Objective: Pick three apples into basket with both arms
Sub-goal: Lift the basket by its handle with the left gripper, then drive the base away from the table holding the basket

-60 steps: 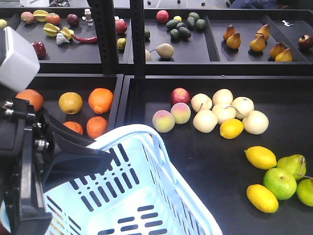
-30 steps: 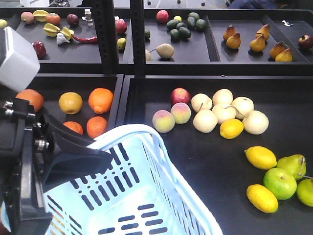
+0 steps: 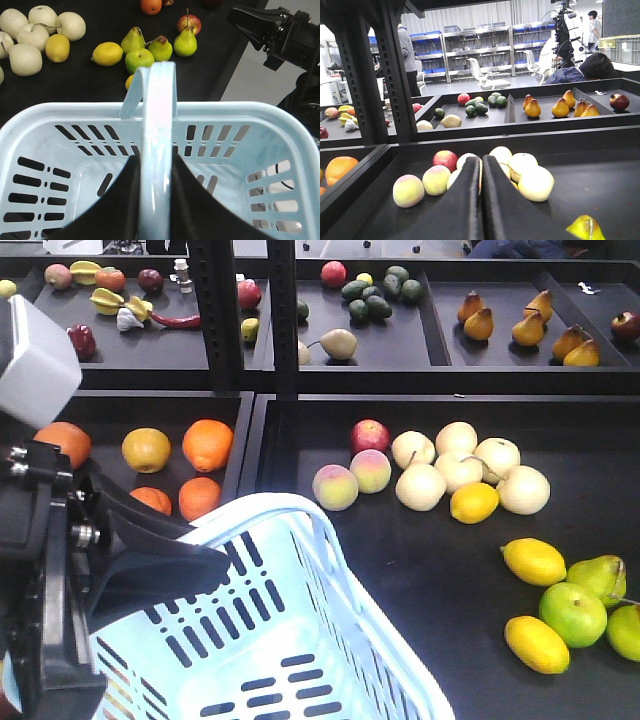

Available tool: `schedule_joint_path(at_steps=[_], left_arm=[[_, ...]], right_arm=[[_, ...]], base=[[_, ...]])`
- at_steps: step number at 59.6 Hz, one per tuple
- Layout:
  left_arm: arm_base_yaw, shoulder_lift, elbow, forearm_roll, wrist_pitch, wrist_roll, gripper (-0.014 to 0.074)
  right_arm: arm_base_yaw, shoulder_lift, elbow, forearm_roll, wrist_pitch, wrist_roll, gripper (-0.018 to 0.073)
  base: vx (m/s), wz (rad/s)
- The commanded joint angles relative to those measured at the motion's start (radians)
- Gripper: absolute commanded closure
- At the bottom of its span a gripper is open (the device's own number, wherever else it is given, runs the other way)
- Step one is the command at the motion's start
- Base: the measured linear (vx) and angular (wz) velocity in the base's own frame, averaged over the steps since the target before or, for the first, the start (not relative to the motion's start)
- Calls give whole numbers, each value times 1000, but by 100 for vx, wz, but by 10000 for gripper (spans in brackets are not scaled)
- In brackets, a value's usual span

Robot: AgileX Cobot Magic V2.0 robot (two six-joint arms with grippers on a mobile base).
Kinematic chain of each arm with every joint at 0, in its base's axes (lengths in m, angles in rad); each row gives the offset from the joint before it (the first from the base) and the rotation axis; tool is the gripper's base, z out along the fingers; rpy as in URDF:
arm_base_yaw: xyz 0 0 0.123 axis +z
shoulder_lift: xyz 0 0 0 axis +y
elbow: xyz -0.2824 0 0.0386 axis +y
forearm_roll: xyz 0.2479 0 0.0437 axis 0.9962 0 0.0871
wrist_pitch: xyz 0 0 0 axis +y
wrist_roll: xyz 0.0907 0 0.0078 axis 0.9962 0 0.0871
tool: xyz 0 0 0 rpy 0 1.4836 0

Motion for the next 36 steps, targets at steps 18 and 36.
schedule_joint_path(at_steps=[18,36], left_arm=[[-7,-18,-27,-50,-73,-12,603],[-7,-18,-27,-50,-73,-12,603]], right_arm=[[-4,-11,14,-2,-70,-5,564],[-4,-11,14,-2,-70,-5,564]], base=[[-3,4],[-6,15]])
